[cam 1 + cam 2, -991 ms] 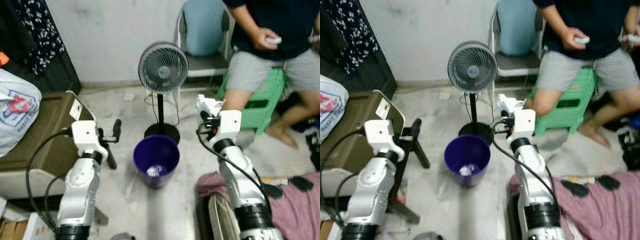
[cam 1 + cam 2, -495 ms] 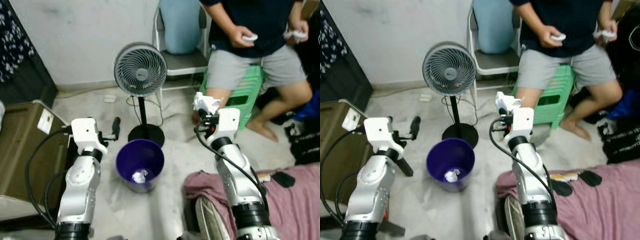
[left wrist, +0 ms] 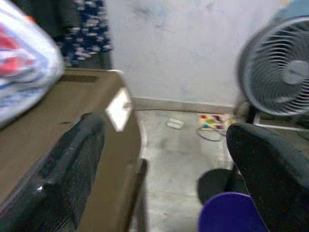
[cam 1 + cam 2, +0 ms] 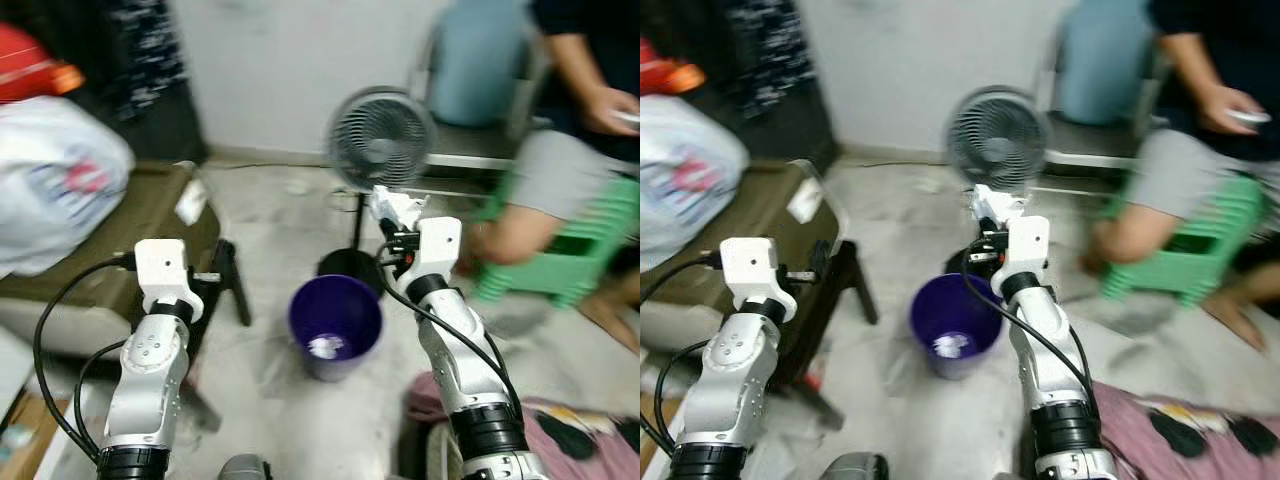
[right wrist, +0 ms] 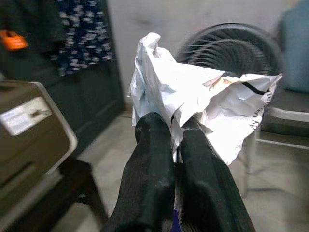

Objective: Clean up the room

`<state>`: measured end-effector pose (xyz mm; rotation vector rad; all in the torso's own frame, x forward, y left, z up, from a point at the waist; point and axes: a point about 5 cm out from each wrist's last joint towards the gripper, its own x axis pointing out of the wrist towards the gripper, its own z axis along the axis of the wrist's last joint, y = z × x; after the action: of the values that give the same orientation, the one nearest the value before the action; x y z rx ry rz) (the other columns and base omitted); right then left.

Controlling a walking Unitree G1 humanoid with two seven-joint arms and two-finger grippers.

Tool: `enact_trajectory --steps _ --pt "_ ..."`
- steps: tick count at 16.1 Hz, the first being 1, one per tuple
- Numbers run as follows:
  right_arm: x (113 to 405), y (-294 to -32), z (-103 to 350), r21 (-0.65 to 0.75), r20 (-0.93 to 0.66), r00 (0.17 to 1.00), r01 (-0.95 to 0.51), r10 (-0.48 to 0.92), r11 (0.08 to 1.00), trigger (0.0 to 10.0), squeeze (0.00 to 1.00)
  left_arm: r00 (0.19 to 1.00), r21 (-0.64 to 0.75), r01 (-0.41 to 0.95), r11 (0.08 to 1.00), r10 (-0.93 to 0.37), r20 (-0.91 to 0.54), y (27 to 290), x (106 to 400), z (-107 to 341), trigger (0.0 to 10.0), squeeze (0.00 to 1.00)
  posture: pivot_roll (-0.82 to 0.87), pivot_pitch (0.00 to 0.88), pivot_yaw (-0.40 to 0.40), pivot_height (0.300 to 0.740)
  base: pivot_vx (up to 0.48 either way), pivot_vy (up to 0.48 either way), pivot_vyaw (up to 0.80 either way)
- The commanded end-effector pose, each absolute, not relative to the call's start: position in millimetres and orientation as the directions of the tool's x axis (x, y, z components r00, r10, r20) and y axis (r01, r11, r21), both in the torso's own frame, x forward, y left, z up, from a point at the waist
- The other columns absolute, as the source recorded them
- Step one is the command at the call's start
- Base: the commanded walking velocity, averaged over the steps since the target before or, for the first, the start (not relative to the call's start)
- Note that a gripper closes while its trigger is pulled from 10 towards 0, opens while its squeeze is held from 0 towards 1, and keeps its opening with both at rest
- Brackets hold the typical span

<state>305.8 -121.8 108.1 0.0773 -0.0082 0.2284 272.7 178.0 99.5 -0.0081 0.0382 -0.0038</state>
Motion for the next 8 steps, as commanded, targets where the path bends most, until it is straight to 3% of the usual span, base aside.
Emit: enact_trajectory --steps 1,3,8 --pt "307.8 -124.3 110.9 0.068 0.027 0.975 -0.220 0.219 0.973 10.0 0.00 0.999 -0.014 0.016 1.000 -0.017 -0.039 176.5 272.8 99.0 10.0 0.00 -0.09 0.000 0.006 0.740 0.000 0.000 0.80" --pt "308.3 -124.1 110.8 0.069 0.026 0.975 -0.221 0.220 0.973 10.0 0.00 0.999 -0.009 0.018 1.000 -0.018 -0.049 175.2 273.5 98.7 10.0 0.00 -0.09 0.000 0.003 0.740 0.000 0.000 0.80" --pt "309.5 -124.7 111.1 0.077 0.028 0.977 -0.213 0.211 0.974 10.0 0.00 0.997 -0.022 0.068 0.997 -0.068 -0.032 170.2 274.1 99.9 10.0 0.00 -0.09 0.000 0.001 0.740 0.000 0.000 0.00"
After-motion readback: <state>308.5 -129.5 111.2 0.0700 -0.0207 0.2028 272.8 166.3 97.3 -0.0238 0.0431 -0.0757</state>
